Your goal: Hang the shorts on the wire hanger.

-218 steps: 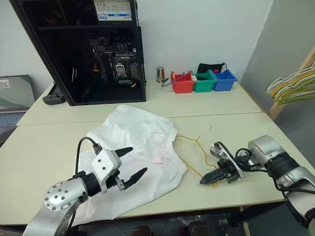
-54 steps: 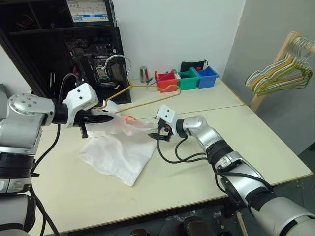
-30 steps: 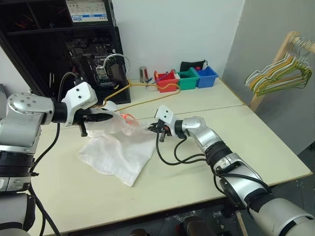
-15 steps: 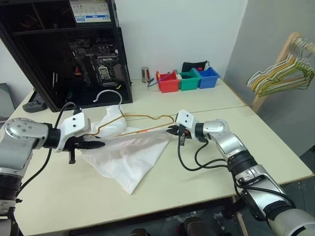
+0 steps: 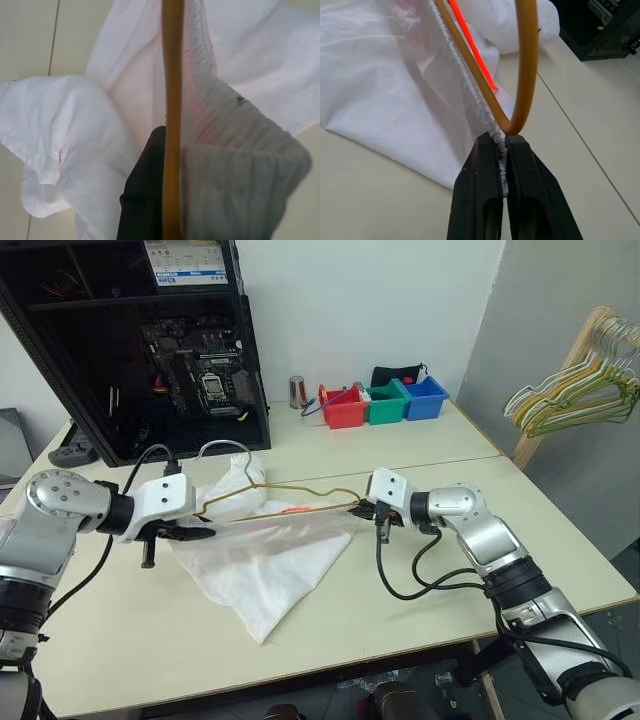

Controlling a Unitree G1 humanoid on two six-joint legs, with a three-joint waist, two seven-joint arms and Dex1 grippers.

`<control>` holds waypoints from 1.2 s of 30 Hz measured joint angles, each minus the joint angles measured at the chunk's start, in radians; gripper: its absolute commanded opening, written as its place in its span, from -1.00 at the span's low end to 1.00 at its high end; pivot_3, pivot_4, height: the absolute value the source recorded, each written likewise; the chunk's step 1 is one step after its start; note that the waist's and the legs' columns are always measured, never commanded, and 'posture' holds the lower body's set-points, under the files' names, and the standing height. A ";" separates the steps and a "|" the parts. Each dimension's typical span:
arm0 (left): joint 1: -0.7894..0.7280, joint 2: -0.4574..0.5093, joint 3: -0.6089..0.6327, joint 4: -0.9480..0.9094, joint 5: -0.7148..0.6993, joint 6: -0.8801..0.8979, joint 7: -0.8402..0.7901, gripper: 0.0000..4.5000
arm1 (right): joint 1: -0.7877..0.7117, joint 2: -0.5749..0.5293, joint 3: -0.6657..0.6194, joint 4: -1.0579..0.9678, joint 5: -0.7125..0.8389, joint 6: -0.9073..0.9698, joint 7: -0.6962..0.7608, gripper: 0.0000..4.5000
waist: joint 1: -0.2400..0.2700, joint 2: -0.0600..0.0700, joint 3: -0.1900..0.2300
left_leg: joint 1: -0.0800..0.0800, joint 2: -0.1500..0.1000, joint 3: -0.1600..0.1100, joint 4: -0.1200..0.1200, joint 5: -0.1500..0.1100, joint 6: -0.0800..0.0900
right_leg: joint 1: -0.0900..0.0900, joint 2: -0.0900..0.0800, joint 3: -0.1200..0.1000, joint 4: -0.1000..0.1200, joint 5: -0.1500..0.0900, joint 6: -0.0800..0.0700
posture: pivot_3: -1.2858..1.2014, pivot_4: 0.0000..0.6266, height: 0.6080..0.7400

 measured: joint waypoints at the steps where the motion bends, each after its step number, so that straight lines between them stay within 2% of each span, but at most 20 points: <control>1: -0.002 0.000 -0.005 0.004 0.000 -0.002 0.001 -0.90 | 0.001 -0.002 0.001 -0.002 0.000 0.000 0.000 -1.00 | -0.001 0.000 0.000 | 0.000 0.000 0.000 0.000 0.000 0.000 | 0.000 0.000 0.000 0.000 0.000 0.000 | -0.02 -1.00 1.00; 17: -0.052 -0.002 -0.073 0.067 0.066 -0.111 -0.013 -0.90 | 0.019 -0.055 0.006 -0.048 0.033 0.014 0.006 -1.00 | -0.002 0.000 0.000 | 0.000 0.000 0.000 0.000 0.000 0.000 | 0.000 0.000 0.000 -0.001 0.000 0.000 | -0.04 -1.00 1.00; 23: -0.096 0.031 -0.137 0.156 0.170 -0.156 -0.023 -0.90 | 0.034 -0.122 0.012 -0.079 0.035 0.017 0.027 -1.00 | -0.006 0.000 0.000 | 0.000 0.000 0.001 0.000 0.000 0.000 | 0.000 0.000 0.000 -0.001 0.000 0.000 | -0.05 -1.00 1.00; 36: -0.135 0.031 -0.163 0.201 0.228 -0.203 -0.019 -0.90 | 0.053 -0.141 0.013 -0.147 0.070 0.041 0.031 -1.00 | -0.011 0.000 0.000 | -0.001 0.000 0.000 0.000 0.000 0.000 | 0.000 0.001 0.000 -0.002 0.000 0.000 | -0.05 -0.99 1.00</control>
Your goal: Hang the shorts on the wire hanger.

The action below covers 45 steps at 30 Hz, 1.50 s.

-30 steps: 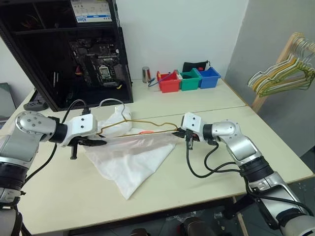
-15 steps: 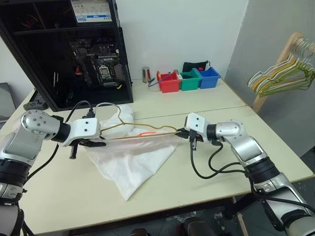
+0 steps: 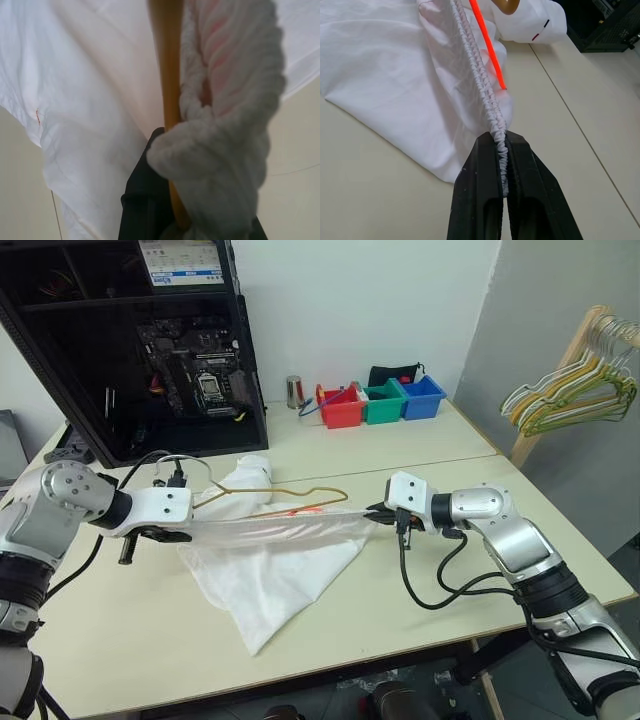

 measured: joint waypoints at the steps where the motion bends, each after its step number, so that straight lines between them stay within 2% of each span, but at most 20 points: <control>1: 0.000 0.000 -0.002 0.000 0.002 -0.003 0.000 -0.90 | 0.000 0.000 0.001 0.000 0.000 0.000 0.000 -1.00 | 0.000 0.000 0.000 | 0.000 0.000 0.000 0.000 0.000 0.000 | 0.000 0.000 0.000 0.000 0.000 0.000 | -0.05 -0.99 1.00; 20: -0.026 -0.003 -0.038 0.015 0.071 -0.077 -0.014 -0.90 | -0.026 0.000 0.031 -0.018 -0.002 0.037 -0.006 -1.00 | -0.002 0.000 0.000 | 0.000 0.000 0.000 0.000 0.000 0.000 | 0.000 0.000 0.000 0.000 0.000 0.000 | -0.05 -1.00 1.00; 31: -0.066 -0.019 -0.073 0.056 0.126 -0.098 -0.013 -0.90 | -0.027 -0.009 0.041 -0.133 -0.004 0.120 -0.005 -1.00 | -0.004 0.000 0.000 | 0.000 0.000 0.000 0.000 0.000 0.000 | 0.000 0.000 0.000 0.000 0.000 0.000 | -0.07 -1.00 1.00; 37: -0.095 -0.027 -0.085 0.063 0.170 -0.120 -0.009 -0.90 | -0.077 -0.009 0.060 -0.162 -0.023 0.171 -0.007 -1.00 | -0.016 0.000 0.000 | 0.000 0.000 -0.001 0.000 0.000 0.000 | 0.000 0.000 -0.001 -0.001 0.000 0.000 | -0.07 -0.99 1.00; 45: -0.157 -0.119 -0.106 0.055 0.262 -0.050 0.031 -0.90 | -0.152 0.010 0.110 -0.173 -0.095 0.222 -0.024 -1.00 | -0.018 0.000 0.000 | -0.001 0.000 -0.001 0.000 0.000 0.000 | 0.000 0.000 -0.001 -0.001 0.000 0.000 | -0.08 -0.98 1.00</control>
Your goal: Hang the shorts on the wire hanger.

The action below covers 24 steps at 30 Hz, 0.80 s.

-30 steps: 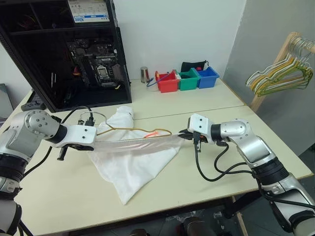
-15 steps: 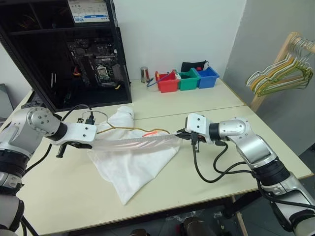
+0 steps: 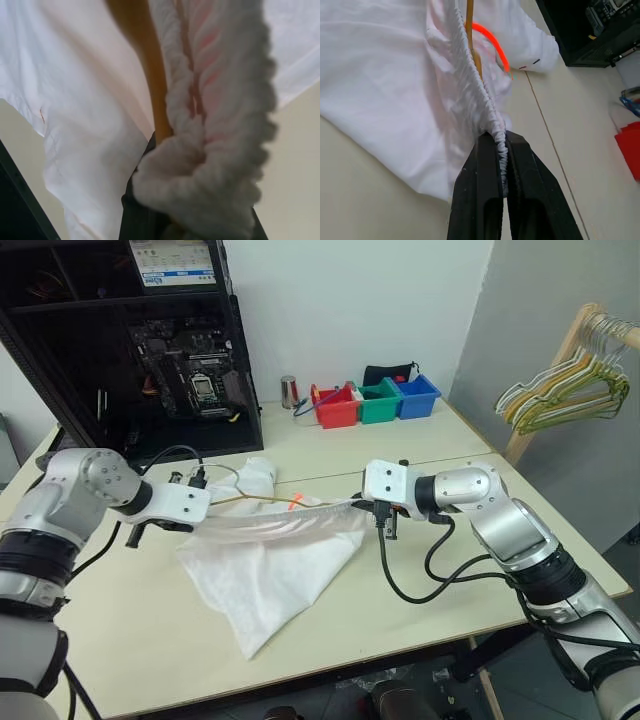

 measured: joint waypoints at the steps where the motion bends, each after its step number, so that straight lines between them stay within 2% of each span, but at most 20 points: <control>1: -0.002 -0.018 -0.001 -0.001 0.009 0.015 0.006 -0.90 | -0.005 0.008 0.003 0.004 -0.013 0.007 -0.005 -1.00 | -0.001 0.000 0.000 | 0.000 0.000 0.000 0.000 0.000 0.000 | 0.000 0.000 0.000 0.000 0.000 0.000 | -0.08 -0.98 1.00; 6: -0.012 -0.087 -0.005 -0.030 0.020 0.076 0.019 -0.90 | -0.033 0.054 0.022 0.051 -0.056 0.018 -0.037 -1.00 | -0.004 0.000 0.000 | 0.000 0.000 0.000 0.000 0.000 0.000 | 0.000 0.000 0.000 0.000 0.000 0.000 | -0.08 -0.98 1.00; 11: -0.021 -0.091 -0.005 -0.042 0.027 0.083 0.035 -0.90 | -0.031 0.035 0.035 0.053 -0.062 0.030 -0.004 -1.00 | -0.006 0.000 0.000 | 0.000 0.000 0.000 0.000 0.000 0.000 | 0.000 0.000 0.000 0.000 0.000 0.000 | -0.09 -0.97 1.00; 12: -0.021 -0.095 -0.005 -0.042 0.028 0.084 0.042 -0.90 | -0.029 0.030 0.036 0.047 -0.060 0.035 0.006 -0.75 | -0.006 0.000 0.000 | 0.000 0.000 0.000 0.000 0.000 0.000 | 0.000 0.000 0.000 -0.001 0.000 0.000 | -0.09 -0.97 1.00; 13: -0.021 -0.100 -0.005 -0.042 0.028 0.084 0.047 -0.90 | -0.029 0.025 0.036 0.041 -0.058 0.039 0.018 -0.72 | -0.006 0.000 0.000 | 0.000 0.000 0.000 0.000 0.000 0.000 | 0.000 0.000 0.000 -0.001 0.000 0.000 | -0.09 -0.97 1.00; 18: -0.021 -0.109 -0.005 -0.040 0.028 0.088 0.063 -0.90 | -0.029 0.010 0.035 0.016 -0.037 0.066 0.057 -0.23 | -0.009 0.000 0.000 | 0.000 0.000 0.000 0.000 0.000 0.000 | 0.000 0.000 0.000 -0.001 0.000 0.000 | -0.09 -0.97 1.00; 24: -0.021 -0.115 -0.005 -0.040 0.028 0.086 0.065 -0.90 | -0.048 -0.038 -0.005 -0.023 0.013 0.155 0.102 0.44 | -0.009 0.000 0.000 | -0.001 0.000 -0.001 0.000 0.000 0.000 | 0.000 -0.001 0.000 -0.001 0.000 0.000 | -0.10 -0.96 1.00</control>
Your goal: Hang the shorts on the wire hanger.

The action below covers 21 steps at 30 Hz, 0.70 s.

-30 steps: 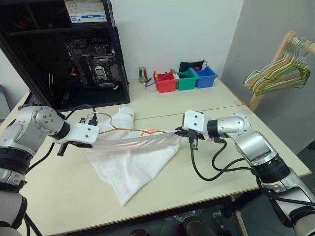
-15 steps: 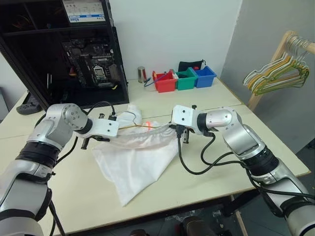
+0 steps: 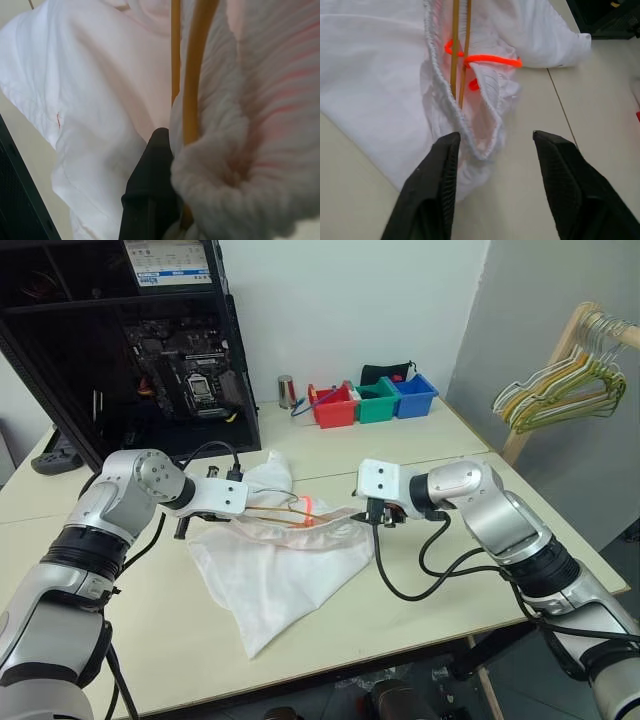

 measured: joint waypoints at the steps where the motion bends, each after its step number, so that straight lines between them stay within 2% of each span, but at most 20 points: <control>1: 0.000 -0.002 0.000 0.000 0.000 0.000 0.000 -0.90 | -0.003 -0.014 -0.009 -0.018 0.012 0.025 0.011 0.57 | 0.000 0.000 0.000 | 0.000 0.000 0.000 0.000 0.000 0.000 | 0.000 0.000 0.000 0.000 0.000 0.000 | -0.10 -0.96 1.00; 4: 0.000 -0.008 0.000 0.001 -0.003 -0.002 0.001 -0.90 | -0.004 -0.039 -0.036 -0.061 0.054 0.102 0.032 0.91 | -0.004 0.000 0.000 | 0.000 0.000 0.000 0.000 0.000 0.000 | 0.000 0.000 0.000 0.000 0.000 0.000 | -0.10 -0.97 1.00; 5: 0.000 -0.009 0.000 0.001 -0.005 -0.002 0.001 -0.90 | -0.003 -0.046 -0.037 -0.071 0.065 0.122 0.035 0.97 | -0.005 0.000 0.000 | 0.000 0.000 0.000 0.000 0.000 0.000 | 0.000 0.000 0.000 0.000 0.000 0.000 | -0.10 -0.97 1.00; 9: 0.000 -0.009 0.000 0.002 -0.013 -0.003 0.000 -0.90 | 0.050 -0.090 -0.038 -0.085 0.088 0.165 0.044 0.97 | -0.007 0.000 0.000 | -0.001 0.000 0.000 0.000 0.000 0.000 | 0.000 0.000 0.000 -0.001 0.000 0.000 | -0.10 -0.99 1.00; 12: 0.000 -0.009 0.001 0.002 -0.018 -0.003 0.000 -0.90 | 0.066 -0.079 -0.023 -0.042 0.081 0.162 0.019 0.97 | -0.015 0.000 0.000 | -0.001 0.000 0.000 0.000 0.000 0.000 | 0.000 0.000 0.000 -0.001 0.000 0.000 | -0.10 -0.99 1.00; 18: 0.001 -0.007 0.002 -0.002 -0.027 0.001 -0.001 -0.90 | 0.064 -0.006 0.019 0.065 0.063 0.125 -0.037 0.97 | -0.020 0.000 0.000 | -0.001 0.000 0.000 0.000 0.000 0.000 | 0.000 0.000 0.000 -0.002 0.000 0.000 | -0.07 -1.00 1.00; 21: 0.016 0.000 0.015 -0.039 -0.037 0.020 -0.002 -0.90 | 0.051 0.105 0.056 0.219 0.030 0.075 -0.091 0.97 | -0.022 -0.001 -0.001 | -0.001 0.000 0.000 0.000 0.000 0.000 | 0.000 0.000 0.000 -0.001 0.000 0.000 | -0.07 -1.00 1.00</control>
